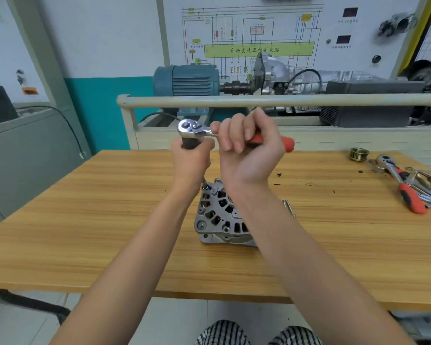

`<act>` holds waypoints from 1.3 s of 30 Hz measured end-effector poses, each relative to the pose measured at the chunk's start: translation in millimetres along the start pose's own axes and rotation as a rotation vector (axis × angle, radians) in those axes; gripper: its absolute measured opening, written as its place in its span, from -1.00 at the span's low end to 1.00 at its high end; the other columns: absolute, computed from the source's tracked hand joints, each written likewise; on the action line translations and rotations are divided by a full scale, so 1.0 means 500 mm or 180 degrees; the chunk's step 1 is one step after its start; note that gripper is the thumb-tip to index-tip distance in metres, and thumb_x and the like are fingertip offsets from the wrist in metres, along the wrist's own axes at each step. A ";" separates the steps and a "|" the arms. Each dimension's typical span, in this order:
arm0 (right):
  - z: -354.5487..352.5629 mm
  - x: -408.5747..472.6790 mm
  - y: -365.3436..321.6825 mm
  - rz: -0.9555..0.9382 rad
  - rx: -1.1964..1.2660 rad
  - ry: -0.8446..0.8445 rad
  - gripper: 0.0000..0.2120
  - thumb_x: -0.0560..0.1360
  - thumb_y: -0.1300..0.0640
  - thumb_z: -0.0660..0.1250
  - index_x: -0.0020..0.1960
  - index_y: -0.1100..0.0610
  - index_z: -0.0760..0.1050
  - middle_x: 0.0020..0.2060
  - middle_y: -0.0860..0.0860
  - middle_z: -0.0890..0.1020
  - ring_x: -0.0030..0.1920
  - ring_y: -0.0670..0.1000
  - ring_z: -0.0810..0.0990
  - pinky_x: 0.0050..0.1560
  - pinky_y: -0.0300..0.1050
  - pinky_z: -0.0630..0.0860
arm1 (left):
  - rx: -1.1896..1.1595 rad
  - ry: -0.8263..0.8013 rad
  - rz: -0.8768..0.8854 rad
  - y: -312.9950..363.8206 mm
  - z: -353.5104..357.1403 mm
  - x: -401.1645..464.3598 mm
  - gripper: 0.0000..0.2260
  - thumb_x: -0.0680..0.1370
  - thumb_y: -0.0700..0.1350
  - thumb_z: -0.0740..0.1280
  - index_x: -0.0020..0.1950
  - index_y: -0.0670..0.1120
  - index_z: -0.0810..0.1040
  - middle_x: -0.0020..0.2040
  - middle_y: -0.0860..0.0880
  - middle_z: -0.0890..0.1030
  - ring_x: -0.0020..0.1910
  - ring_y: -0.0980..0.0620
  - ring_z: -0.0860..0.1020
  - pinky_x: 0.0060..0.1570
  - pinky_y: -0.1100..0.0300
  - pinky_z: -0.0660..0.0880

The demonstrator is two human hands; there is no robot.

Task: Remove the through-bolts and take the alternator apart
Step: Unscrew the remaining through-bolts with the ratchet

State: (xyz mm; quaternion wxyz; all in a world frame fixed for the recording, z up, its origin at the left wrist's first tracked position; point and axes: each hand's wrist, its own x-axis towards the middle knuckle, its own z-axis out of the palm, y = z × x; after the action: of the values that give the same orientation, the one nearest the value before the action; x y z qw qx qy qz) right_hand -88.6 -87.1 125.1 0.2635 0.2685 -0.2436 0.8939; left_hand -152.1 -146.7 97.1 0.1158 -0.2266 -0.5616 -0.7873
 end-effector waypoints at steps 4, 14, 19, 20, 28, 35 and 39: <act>0.005 -0.020 0.017 -0.0546 -0.0453 -0.0294 -0.71 0.48 0.23 0.07 -0.41 0.09 0.26 -0.62 0.02 0.28 -0.53 0.01 0.29 -0.24 -0.08 0.43 | 0.0129 0.0571 -0.0037 0.001 0.018 -0.001 -0.90 0.41 -0.27 0.32 -0.26 -0.15 0.42 -0.32 -0.13 0.35 -0.30 -0.03 0.28 -0.33 0.09 0.22; -0.004 0.119 -0.053 0.1634 0.0473 0.0293 -0.47 0.55 0.17 0.01 -0.61 0.11 0.23 -0.71 -0.07 0.19 -0.69 -0.08 0.18 -0.54 -0.27 0.33 | 0.0341 -0.1492 -0.0170 0.016 -0.029 0.020 -0.65 0.33 -0.28 0.34 -0.58 0.00 0.34 -0.59 0.10 0.25 -0.61 0.14 0.20 -0.51 0.29 0.16; -0.004 0.082 -0.039 0.0945 0.0456 0.0544 -0.50 0.54 0.20 0.04 -0.59 0.09 0.24 -0.70 -0.07 0.18 -0.67 -0.07 0.16 -0.51 -0.27 0.32 | 0.0425 -0.0861 -0.0196 0.010 -0.013 0.011 -0.73 0.28 -0.27 0.30 -0.55 -0.02 0.33 -0.59 0.08 0.27 -0.60 0.12 0.21 -0.51 0.30 0.19; -0.005 0.063 -0.032 0.0692 0.0378 0.0458 -0.51 0.54 0.21 0.04 -0.58 0.09 0.24 -0.69 -0.06 0.19 -0.65 -0.06 0.18 -0.48 -0.24 0.34 | 0.0386 -0.0579 -0.0152 0.008 -0.007 0.007 -0.76 0.29 -0.28 0.29 -0.50 -0.06 0.32 -0.58 0.07 0.28 -0.59 0.11 0.22 -0.51 0.30 0.19; 0.007 -0.017 0.017 -0.0658 -0.0571 -0.0405 -0.70 0.47 0.28 0.06 -0.42 0.08 0.27 -0.63 0.01 0.28 -0.54 0.00 0.27 -0.30 -0.07 0.36 | 0.0032 0.0367 0.0146 0.005 0.016 -0.011 -0.85 0.31 -0.20 0.30 -0.34 -0.05 0.33 -0.33 -0.09 0.34 -0.30 -0.02 0.28 -0.33 0.16 0.24; -0.005 0.084 -0.050 0.1233 0.0290 0.0055 -0.48 0.56 0.19 -0.01 -0.58 0.12 0.25 -0.69 -0.04 0.21 -0.64 -0.05 0.21 -0.41 -0.19 0.40 | 0.0368 -0.1728 -0.0296 0.024 -0.042 0.024 -0.66 0.33 -0.30 0.33 -0.56 -0.04 0.30 -0.60 0.02 0.24 -0.60 0.08 0.18 -0.43 0.14 0.07; 0.001 0.095 -0.048 0.1231 0.0415 0.0441 -0.49 0.55 0.19 0.02 -0.59 0.11 0.23 -0.70 -0.06 0.18 -0.67 -0.06 0.18 -0.48 -0.26 0.36 | 0.0325 -0.1575 -0.0369 0.023 -0.027 0.023 -0.63 0.31 -0.29 0.31 -0.59 0.01 0.27 -0.59 0.06 0.19 -0.58 0.10 0.14 -0.47 0.24 0.09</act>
State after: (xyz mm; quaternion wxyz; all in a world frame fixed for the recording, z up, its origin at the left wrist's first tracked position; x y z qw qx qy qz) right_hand -108.2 -53.4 161.6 0.0853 0.1712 -0.2136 0.9580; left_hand -160.1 -162.2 108.6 -0.0591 -0.3736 -0.6238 -0.6839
